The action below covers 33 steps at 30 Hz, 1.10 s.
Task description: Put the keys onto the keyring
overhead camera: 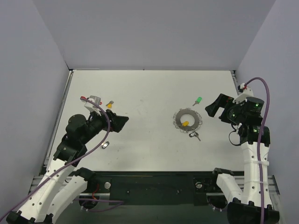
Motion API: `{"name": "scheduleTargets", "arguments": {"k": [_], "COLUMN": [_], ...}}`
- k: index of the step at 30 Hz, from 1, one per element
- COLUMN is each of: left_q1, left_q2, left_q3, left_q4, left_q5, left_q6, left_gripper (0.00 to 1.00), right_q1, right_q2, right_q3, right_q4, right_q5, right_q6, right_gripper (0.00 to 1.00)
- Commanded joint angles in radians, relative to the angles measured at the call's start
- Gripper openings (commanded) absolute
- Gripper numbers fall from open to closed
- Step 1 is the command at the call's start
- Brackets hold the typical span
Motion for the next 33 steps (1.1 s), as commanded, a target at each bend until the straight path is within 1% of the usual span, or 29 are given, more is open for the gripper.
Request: {"name": "scheduleTargets", "arguments": {"k": [1, 3, 4, 5, 6, 7, 8, 9, 10, 12, 15, 16, 17, 18, 19, 20, 21, 23, 24, 26, 28, 31, 32, 33], "left_q1": [0.013, 0.016, 0.016, 0.021, 0.025, 0.028, 0.03, 0.031, 0.033, 0.034, 0.034, 0.034, 0.034, 0.034, 0.034, 0.034, 0.034, 0.034, 0.034, 0.034, 0.041, 0.057, 0.065, 0.082], "left_q2": [0.019, 0.053, 0.065, 0.1, 0.117, 0.157, 0.176, 0.215, 0.234, 0.28, 0.312, 0.337, 0.357, 0.408, 0.429, 0.47, 0.482, 0.509, 0.528, 0.567, 0.613, 0.705, 0.769, 0.804], "left_q3": [-0.004, 0.002, 0.014, 0.022, 0.034, 0.042, 0.059, 0.068, 0.085, 0.097, 0.1, 0.112, 0.128, 0.182, 0.21, 0.259, 0.292, 0.318, 0.324, 0.333, 0.344, 0.419, 0.439, 0.488], "left_q4": [0.012, -0.018, -0.029, -0.046, -0.052, -0.066, -0.072, -0.086, -0.089, -0.084, -0.061, -0.086, -0.118, -0.228, -0.279, -0.364, -0.396, -0.446, -0.468, -0.479, -0.466, -0.439, -0.427, -0.422], "left_q5": [-0.027, -0.067, -0.079, -0.106, -0.114, -0.122, -0.124, -0.131, -0.128, -0.127, -0.102, -0.096, -0.12, -0.152, -0.229, -0.264, -0.298, -0.32, -0.331, -0.367, -0.374, -0.389, -0.392, -0.394], "left_q6": [0.038, 0.063, 0.092, 0.1, 0.115, 0.123, 0.132, 0.134, 0.137, 0.132, 0.123, 0.138, 0.158, 0.193, 0.216, 0.25, 0.259, 0.281, 0.281, 0.278, 0.272, 0.278, 0.279, 0.285], "left_gripper": [0.97, 0.97, 0.97, 0.97, 0.97, 0.97, 0.97, 0.97, 0.97, 0.97, 0.97, 0.96, 0.96, 0.95, 0.95, 0.94, 0.94, 0.94, 0.92, 0.92, 0.91, 0.88, 0.87, 0.84], "right_q1": [-0.009, -0.009, -0.006, 0.0, 0.009, 0.056, 0.089, 0.136, 0.161, 0.19, 0.19, 0.19, 0.19, 0.189, 0.187, 0.186, 0.183, 0.178, 0.146, 0.126, 0.12, 0.121, 0.121, 0.123], "right_q2": [0.027, 0.055, 0.067, 0.107, 0.127, 0.167, 0.181, 0.202, 0.202, 0.196, 0.187, 0.176, 0.173, 0.167, 0.164, 0.162, 0.161, 0.159, 0.158, 0.15, 0.142, 0.135, 0.13, 0.127], "right_q3": [0.006, 0.018, 0.021, 0.024, 0.044, 0.059, 0.095, 0.104, 0.113, 0.104, 0.072, 0.06, 0.038, 0.031, 0.003, -0.009, -0.04, -0.068, -0.069, -0.072, -0.08, -0.089, -0.089, -0.088], "right_q4": [0.032, 0.023, 0.015, 0.002, -0.062, -0.111, -0.185, -0.221, -0.239, -0.23, -0.206, -0.199, -0.184, -0.176, -0.154, -0.143, -0.117, -0.091, -0.092, -0.089, -0.086, -0.084, -0.084, -0.084], "right_q5": [-0.022, -0.11, -0.207, -0.263, -0.364, -0.371, -0.327, -0.298, -0.226, -0.187, -0.207, -0.211, -0.219, -0.222, -0.236, -0.243, -0.266, -0.3, -0.306, -0.326, -0.362, -0.385, -0.388, -0.394], "right_q6": [-0.02, -0.077, -0.1, -0.19, -0.249, -0.375, -0.436, -0.527, -0.563, -0.585, -0.594, -0.599, -0.6, -0.602, -0.602, -0.596, -0.59, -0.576, -0.574, -0.565, -0.564, -0.561, -0.558, -0.558], "right_gripper": [1.0, 1.0, 1.0, 1.0, 1.0, 1.0, 1.0, 1.0, 1.0, 1.0, 1.0, 1.0, 1.0, 1.0, 1.0, 1.0, 1.0, 1.0, 1.0, 1.0, 1.0, 1.0, 1.0, 1.0]}}
